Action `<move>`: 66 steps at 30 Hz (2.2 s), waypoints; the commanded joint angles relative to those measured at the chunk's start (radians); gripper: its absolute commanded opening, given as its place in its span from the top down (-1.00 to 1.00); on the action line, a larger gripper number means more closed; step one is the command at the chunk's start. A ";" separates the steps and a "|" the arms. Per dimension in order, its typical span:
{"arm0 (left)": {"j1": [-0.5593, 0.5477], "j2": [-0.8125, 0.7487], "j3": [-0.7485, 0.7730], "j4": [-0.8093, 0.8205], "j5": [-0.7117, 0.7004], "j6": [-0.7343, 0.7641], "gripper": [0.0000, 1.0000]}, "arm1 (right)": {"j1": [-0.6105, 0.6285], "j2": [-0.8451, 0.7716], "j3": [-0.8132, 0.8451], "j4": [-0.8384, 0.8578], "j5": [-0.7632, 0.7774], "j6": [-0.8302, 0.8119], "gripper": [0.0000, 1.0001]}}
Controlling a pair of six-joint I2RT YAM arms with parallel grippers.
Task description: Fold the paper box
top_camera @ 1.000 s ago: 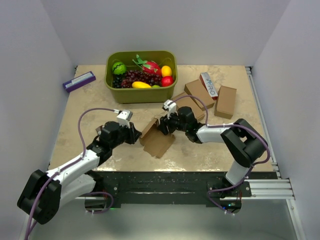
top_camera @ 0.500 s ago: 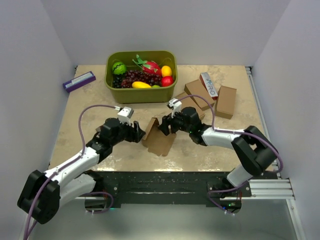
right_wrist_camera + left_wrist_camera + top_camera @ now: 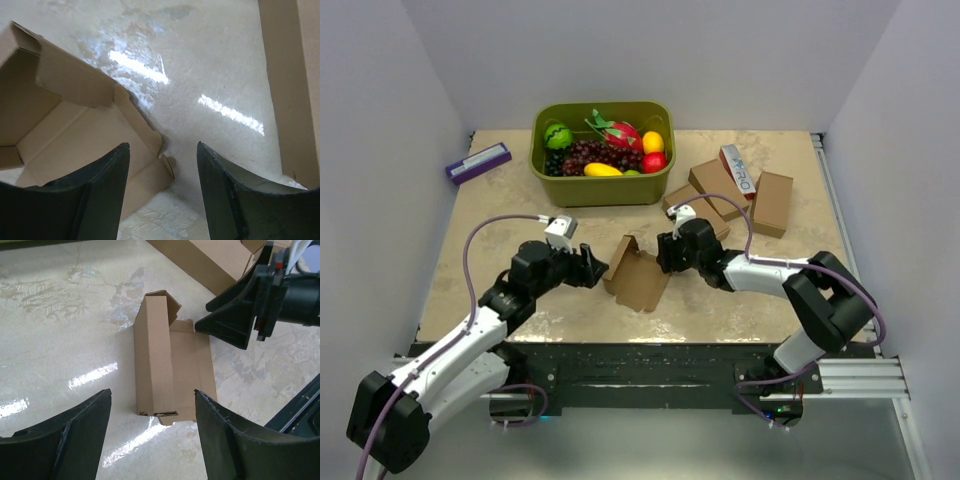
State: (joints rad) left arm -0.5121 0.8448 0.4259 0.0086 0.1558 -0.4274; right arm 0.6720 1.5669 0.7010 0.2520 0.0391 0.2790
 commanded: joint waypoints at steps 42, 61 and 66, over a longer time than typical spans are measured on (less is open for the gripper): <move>0.007 0.082 0.031 0.197 0.024 -0.188 -0.68 | 0.167 -0.390 -0.116 -0.219 0.334 0.321 -0.50; 0.015 0.286 -0.010 0.409 -0.045 -0.309 -0.33 | -0.032 -0.097 -0.060 0.194 0.009 -0.107 -0.27; 0.018 0.330 -0.013 0.447 -0.052 -0.315 -0.22 | -0.035 -0.042 -0.063 0.275 -0.018 -0.146 -0.30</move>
State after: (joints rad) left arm -0.5030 1.1526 0.4091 0.3630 0.1261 -0.7246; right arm 0.6411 1.5024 0.6102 0.3939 0.0631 0.1955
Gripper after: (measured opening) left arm 0.630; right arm 0.647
